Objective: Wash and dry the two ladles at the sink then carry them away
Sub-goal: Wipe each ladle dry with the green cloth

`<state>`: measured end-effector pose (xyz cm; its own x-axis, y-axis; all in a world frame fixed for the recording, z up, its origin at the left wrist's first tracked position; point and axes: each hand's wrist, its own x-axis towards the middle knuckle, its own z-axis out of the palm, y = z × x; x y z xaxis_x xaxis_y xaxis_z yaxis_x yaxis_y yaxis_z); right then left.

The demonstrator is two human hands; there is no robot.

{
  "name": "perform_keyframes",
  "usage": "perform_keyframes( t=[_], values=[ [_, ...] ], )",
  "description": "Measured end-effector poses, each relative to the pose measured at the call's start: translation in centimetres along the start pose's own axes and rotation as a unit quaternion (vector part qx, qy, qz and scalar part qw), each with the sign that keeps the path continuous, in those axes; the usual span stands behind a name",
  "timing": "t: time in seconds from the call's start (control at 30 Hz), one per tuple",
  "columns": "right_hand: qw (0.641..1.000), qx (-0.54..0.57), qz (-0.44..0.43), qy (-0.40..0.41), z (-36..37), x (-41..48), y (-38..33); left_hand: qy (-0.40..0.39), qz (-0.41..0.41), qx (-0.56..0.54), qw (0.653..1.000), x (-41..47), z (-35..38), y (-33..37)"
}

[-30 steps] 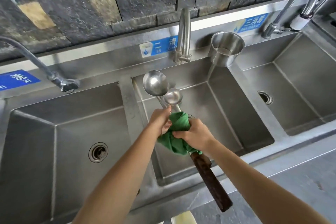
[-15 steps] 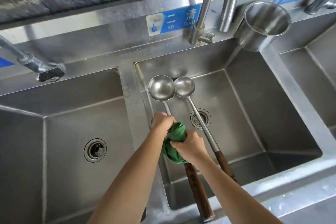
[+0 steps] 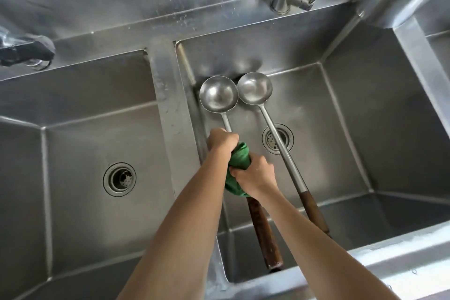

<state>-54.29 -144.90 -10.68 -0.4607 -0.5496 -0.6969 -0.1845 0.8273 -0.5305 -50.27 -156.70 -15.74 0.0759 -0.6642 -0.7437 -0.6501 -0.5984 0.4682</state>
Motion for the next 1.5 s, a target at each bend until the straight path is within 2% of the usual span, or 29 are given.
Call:
perform_keyframes(
  t=[0.37, 0.53, 0.63, 0.77, 0.83, 0.9, 0.97, 1.03, 1.1, 1.17, 1.2, 1.3, 1.4, 1.5],
  values=[
    [0.999, 0.016, 0.0, -0.03, 0.4, 1.2, 1.0, -0.001, -0.014, 0.05, 0.999, 0.9, 1.0, -0.3],
    [0.995, 0.069, 0.024, -0.067, -0.8, 1.2, 1.3, -0.008, 0.011, 0.066, 0.998, -1.2, 1.1, -0.1],
    [0.986, 0.132, 0.05, -0.089, -2.3, 0.9, 1.5, -0.05, 0.062, 0.1, 0.992, -3.3, 0.2, 1.1],
    [0.977, 0.197, 0.027, -0.072, -5.4, 0.3, 0.6, -0.096, 0.144, 0.139, 0.975, -7.1, -2.3, 2.4],
    [0.965, 0.248, 0.012, -0.08, -7.1, -0.7, -0.8, -0.139, 0.134, 0.098, 0.976, -9.5, -3.8, 3.2],
    [0.952, 0.286, -0.002, -0.113, -8.5, -2.2, -2.5, -0.188, 0.103, -0.004, 0.977, -12.0, -5.4, 4.2],
    [0.926, 0.343, -0.017, -0.158, -10.0, -3.9, -4.4, -0.222, 0.105, -0.089, 0.965, -13.7, -6.8, 4.8],
    [0.902, 0.38, -0.035, -0.2, -11.7, -5.6, -6.4, -0.264, 0.096, -0.183, 0.942, -14.6, -8.3, 4.6],
    [0.884, 0.396, -0.062, -0.241, -13.4, -7.4, -8.4, -0.326, 0.084, -0.274, 0.901, -15.1, -9.9, 3.9],
    [0.874, 0.392, -0.087, -0.274, -14.7, -8.9, -10.2, -0.362, 0.077, -0.336, 0.866, -15.7, -11.6, 3.2],
    [0.874, 0.387, -0.097, -0.279, -15.1, -9.2, -10.8, -0.362, 0.082, -0.346, 0.862, -15.7, -12.3, 2.8],
    [0.882, 0.36, -0.133, -0.274, -15.6, -10.4, -12.8, -0.325, 0.101, -0.339, 0.877, -16.2, -15.7, 1.8],
    [0.895, 0.338, -0.146, -0.253, -15.1, -10.5, -13.8, -0.266, 0.129, -0.267, 0.917, -15.8, -19.0, 0.4],
    [0.909, 0.313, -0.133, -0.243, -13.6, -10.2, -14.3, -0.247, 0.139, -0.216, 0.935, -15.1, -21.6, -1.2]
  ],
)
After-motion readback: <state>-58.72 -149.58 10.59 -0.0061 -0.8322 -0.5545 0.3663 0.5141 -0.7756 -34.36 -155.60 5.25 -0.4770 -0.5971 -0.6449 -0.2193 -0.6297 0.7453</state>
